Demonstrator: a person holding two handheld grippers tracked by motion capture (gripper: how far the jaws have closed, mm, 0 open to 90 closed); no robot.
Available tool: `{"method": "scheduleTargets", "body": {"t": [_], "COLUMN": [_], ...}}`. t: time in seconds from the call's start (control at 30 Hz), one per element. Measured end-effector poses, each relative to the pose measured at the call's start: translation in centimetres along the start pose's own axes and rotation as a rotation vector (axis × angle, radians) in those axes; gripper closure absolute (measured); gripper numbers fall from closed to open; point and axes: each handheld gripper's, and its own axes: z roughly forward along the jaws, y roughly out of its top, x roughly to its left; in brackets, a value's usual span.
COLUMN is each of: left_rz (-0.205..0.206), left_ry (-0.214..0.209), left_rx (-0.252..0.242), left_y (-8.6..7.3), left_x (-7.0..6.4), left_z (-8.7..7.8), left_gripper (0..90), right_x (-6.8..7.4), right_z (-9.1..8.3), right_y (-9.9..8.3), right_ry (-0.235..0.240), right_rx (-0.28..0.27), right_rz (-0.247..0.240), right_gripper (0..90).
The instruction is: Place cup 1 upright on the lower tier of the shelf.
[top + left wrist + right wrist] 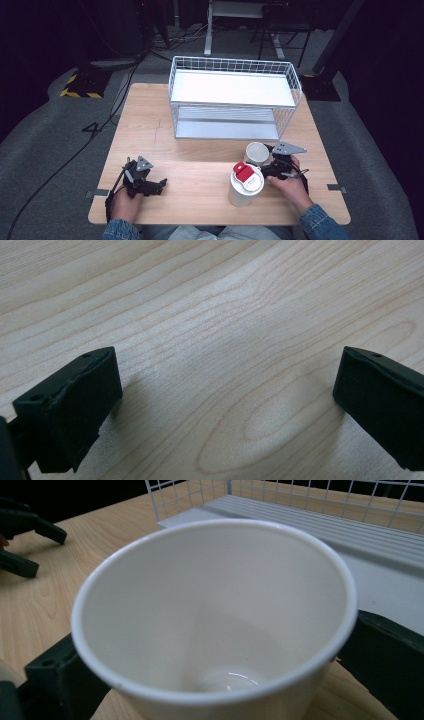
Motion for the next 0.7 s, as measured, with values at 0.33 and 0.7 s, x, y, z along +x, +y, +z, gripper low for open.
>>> {"method": "scheduleTargets", "body": {"t": [0.33, 0.7], "left_rz": [0.0, 0.001], "left_ry": [0.0, 0.0], "left_rx": [0.0, 0.001], "left_y": [0.0, 0.0], "left_x": [0.0, 0.0], "left_z": [0.0, -0.01], "left_gripper": [0.0, 0.0], "right_x": [0.49, 0.65], "right_z": [-0.29, -0.64], "right_y": [-0.01, 0.46], "right_ry": [-0.028, -0.039], "right_rx": [0.021, 0.014], "right_rz": [-0.039, -0.059], "right_gripper": [21.0, 21.1]}}
